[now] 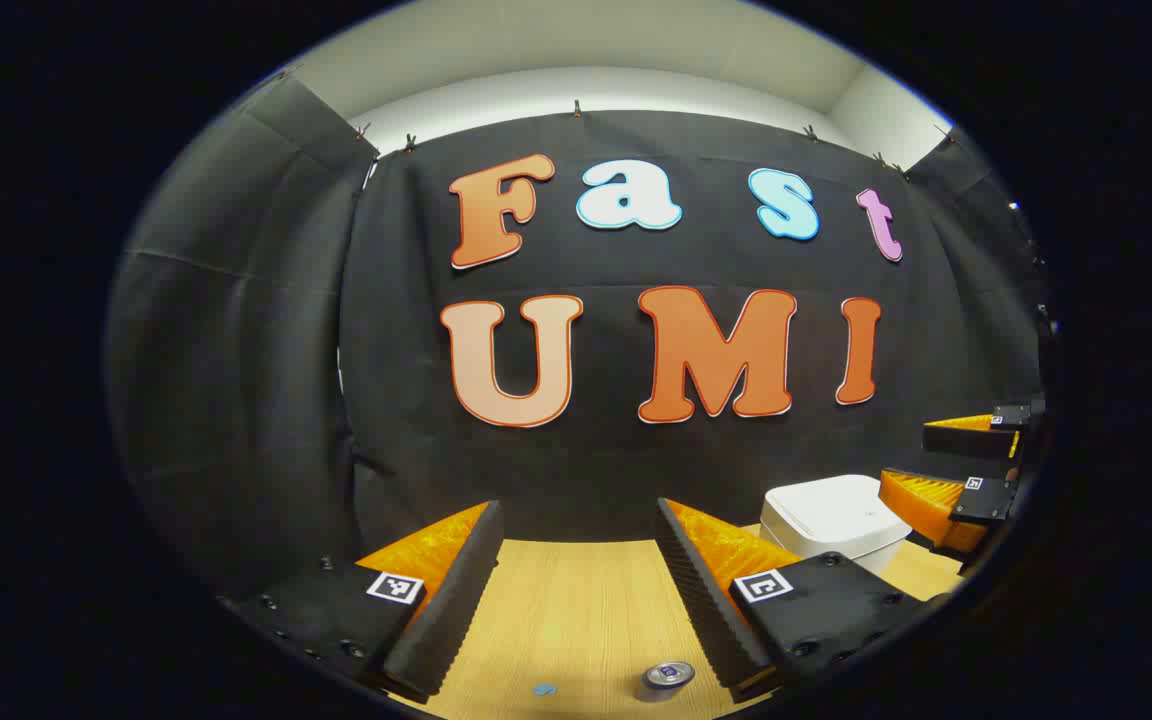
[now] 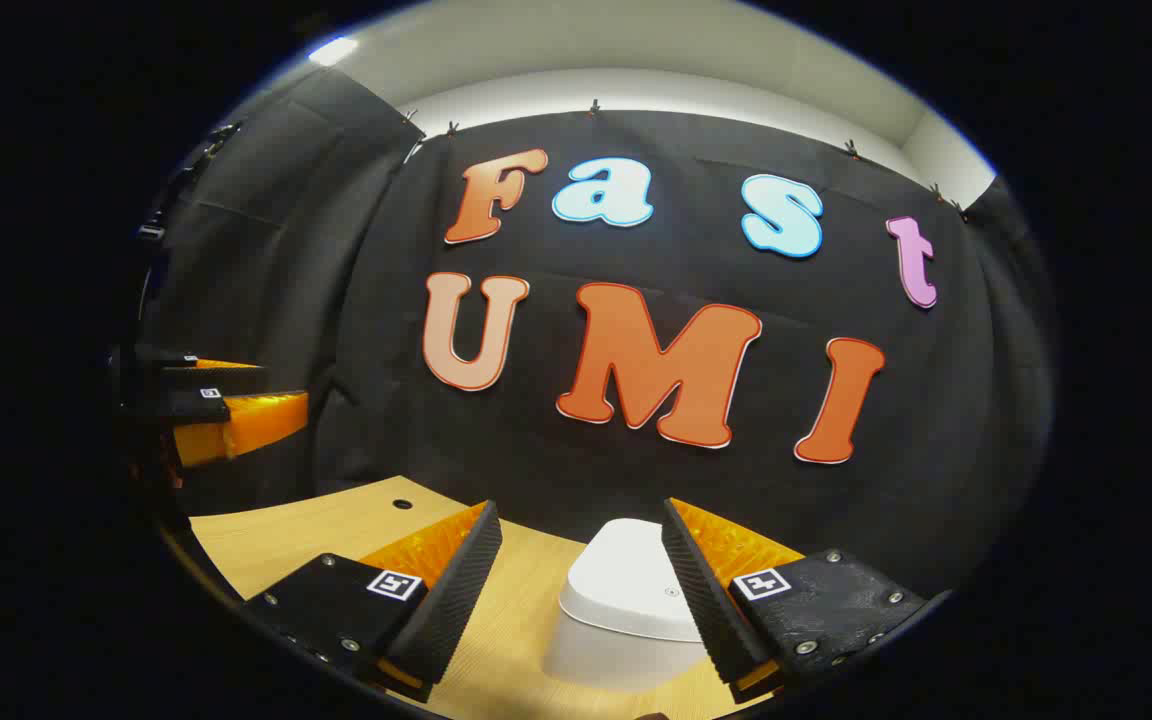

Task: Press the lid of the desktop garbage bin to open it, pick up the crumpled paper on the desktop and throw it into the bin, then pick up the pop can on the desktop and drop it into the bin, and finally close the garbage bin lid.

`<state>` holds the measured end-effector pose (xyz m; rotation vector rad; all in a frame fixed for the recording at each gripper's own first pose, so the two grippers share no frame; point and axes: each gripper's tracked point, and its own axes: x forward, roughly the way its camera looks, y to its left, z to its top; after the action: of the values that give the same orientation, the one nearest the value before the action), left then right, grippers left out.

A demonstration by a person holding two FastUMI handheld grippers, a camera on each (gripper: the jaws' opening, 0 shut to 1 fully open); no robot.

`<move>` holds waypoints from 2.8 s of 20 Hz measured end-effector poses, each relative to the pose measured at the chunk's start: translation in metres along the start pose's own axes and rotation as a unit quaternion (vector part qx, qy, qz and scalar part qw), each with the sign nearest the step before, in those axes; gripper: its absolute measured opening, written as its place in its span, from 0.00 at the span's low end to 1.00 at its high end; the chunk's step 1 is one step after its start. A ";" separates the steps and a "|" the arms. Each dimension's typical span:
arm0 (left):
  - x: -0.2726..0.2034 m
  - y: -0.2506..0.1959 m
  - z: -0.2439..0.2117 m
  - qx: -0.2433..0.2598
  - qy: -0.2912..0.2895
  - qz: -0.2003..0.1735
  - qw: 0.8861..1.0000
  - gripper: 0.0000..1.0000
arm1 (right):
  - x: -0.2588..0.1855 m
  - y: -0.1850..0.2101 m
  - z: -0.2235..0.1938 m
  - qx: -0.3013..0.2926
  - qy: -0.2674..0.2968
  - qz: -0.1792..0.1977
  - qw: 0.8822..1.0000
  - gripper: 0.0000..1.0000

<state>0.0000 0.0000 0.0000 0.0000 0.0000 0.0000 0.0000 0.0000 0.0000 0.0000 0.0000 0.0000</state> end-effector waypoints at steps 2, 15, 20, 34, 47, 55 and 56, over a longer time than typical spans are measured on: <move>0.005 0.005 -0.001 0.001 -0.004 -0.004 1.000 0.97 | 0.002 0.000 0.003 -0.003 0.002 -0.013 1.000 0.97; 0.010 0.001 -0.009 0.027 -0.004 -0.013 1.000 0.97 | 0.012 -0.011 0.009 -0.002 0.003 -0.041 0.999 0.97; 0.007 0.009 -0.012 0.027 0.003 0.006 1.000 0.99 | 0.016 -0.017 0.014 0.000 -0.006 -0.039 0.999 0.90; -0.007 0.030 -0.015 0.029 0.008 0.053 0.998 0.96 | 0.047 -0.038 0.007 0.023 0.006 -0.023 0.999 0.03; -0.017 0.049 -0.034 0.025 0.034 0.098 0.994 0.97 | 0.066 -0.069 -0.084 0.062 0.136 -0.018 0.989 0.01; -0.021 0.048 -0.040 0.029 0.047 0.103 0.993 0.97 | 0.068 -0.070 -0.131 0.065 0.188 -0.013 0.980 0.00; -0.022 0.049 -0.042 0.027 0.051 0.103 0.993 0.99 | 0.069 -0.070 -0.136 0.064 0.197 -0.011 0.978 0.01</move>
<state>-0.0220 0.0491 -0.0416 0.0549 0.1014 0.2056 0.0686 -0.0702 -0.1358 0.1299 0.3963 -0.0213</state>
